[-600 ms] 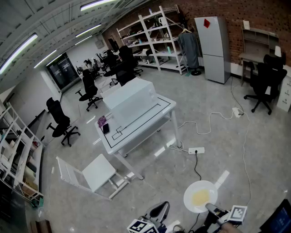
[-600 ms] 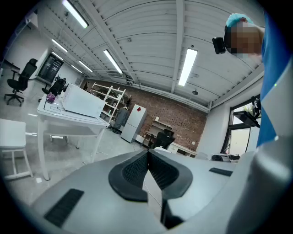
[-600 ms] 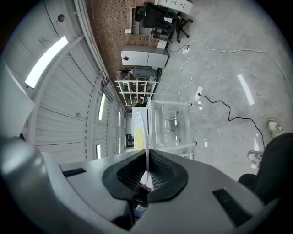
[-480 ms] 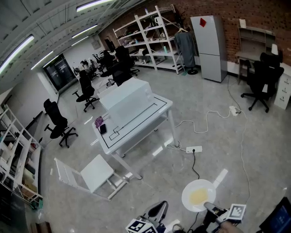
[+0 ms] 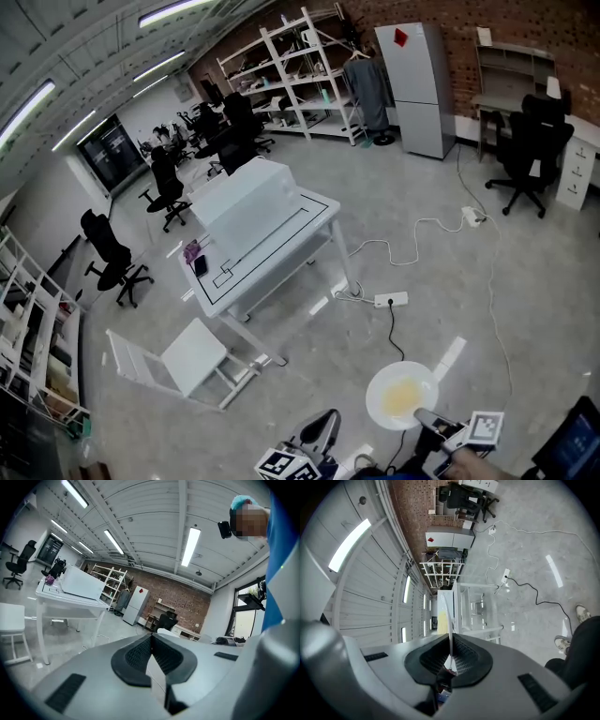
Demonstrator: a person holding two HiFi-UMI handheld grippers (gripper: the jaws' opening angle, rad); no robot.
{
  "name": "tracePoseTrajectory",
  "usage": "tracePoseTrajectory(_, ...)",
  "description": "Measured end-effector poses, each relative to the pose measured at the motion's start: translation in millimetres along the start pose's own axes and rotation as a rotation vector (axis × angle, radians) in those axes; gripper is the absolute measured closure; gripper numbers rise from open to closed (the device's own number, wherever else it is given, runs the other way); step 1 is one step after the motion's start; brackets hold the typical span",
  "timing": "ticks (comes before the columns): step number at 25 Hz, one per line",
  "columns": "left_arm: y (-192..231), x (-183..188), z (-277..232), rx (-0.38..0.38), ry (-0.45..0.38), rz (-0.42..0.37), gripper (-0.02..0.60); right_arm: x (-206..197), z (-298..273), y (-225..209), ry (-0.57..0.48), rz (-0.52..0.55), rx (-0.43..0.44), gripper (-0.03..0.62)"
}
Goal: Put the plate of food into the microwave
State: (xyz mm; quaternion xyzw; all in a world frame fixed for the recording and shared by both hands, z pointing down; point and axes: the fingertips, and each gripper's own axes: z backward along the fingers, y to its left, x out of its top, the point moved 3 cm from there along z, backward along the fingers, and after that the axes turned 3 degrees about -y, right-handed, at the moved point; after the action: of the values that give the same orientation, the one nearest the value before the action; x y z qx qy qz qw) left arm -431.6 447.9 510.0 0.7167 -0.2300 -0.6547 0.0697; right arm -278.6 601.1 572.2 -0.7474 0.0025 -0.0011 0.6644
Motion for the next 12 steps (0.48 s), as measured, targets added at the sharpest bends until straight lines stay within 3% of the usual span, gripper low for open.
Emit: tracePoseTrajectory(12,-32,-10,-24,0.018,0.004,-0.006,0.578,31,23,-3,0.021,-0.005,0.018,0.585)
